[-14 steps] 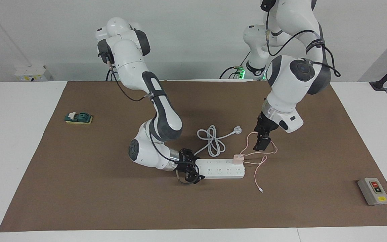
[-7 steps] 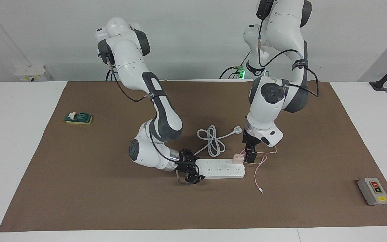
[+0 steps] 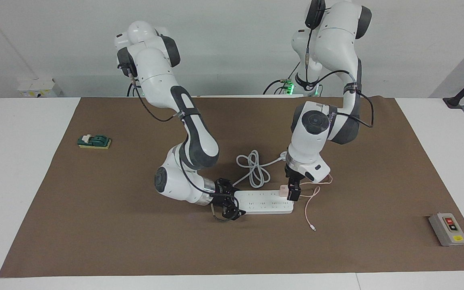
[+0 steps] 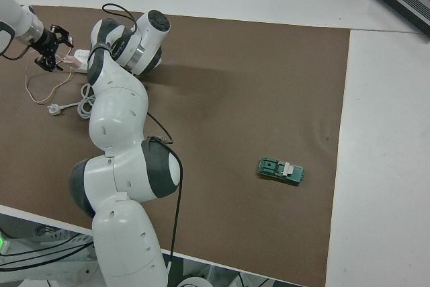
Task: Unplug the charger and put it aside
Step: 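Pull the charger out with the left gripper while the right gripper holds the strip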
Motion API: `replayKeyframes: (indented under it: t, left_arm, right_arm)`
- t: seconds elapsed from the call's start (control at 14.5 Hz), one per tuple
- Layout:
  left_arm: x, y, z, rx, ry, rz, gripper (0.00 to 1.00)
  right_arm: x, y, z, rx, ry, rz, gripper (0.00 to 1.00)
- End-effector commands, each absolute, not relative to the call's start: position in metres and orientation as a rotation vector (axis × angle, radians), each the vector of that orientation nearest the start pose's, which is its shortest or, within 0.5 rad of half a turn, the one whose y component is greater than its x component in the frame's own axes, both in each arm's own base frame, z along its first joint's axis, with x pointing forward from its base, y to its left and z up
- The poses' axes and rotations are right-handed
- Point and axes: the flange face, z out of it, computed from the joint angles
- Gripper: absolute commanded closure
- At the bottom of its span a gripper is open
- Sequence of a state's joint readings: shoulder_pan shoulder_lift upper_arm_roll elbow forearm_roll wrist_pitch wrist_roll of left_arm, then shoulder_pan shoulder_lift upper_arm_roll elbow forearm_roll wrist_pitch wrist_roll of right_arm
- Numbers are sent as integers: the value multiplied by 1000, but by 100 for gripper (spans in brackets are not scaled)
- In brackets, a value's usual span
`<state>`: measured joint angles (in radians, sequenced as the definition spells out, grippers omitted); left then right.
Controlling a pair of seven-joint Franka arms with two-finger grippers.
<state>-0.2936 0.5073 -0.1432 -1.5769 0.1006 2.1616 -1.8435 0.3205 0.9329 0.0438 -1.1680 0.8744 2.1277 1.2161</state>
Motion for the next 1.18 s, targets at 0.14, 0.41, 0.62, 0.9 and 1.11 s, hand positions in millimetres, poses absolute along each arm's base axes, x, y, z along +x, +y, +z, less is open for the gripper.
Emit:
replayKeyframes:
  t: [0.14,0.41,0.62,0.9,1.11]
  left_arm:
    - [632,-286,342,-2458,-2072,-123,5]
    - [626,-289,334,-2464,-2035,-139,20]
    - [627,-290,336,-2467,-2031,-143,68]
    - [629,-290,340,-2471,-2033,-145,100]
    - [629,-291,341,-2473,-2035,-148,100]
  right_arm:
    - [720,302,234,-1940,1549,654,67]
    - [720,302,234,-1939,1549,655,67]
    - [721,302,235,-1940,1548,653,67]
    - [721,302,235,-1938,1548,654,67]
    - [720,303,235,-1937,1548,657,67]
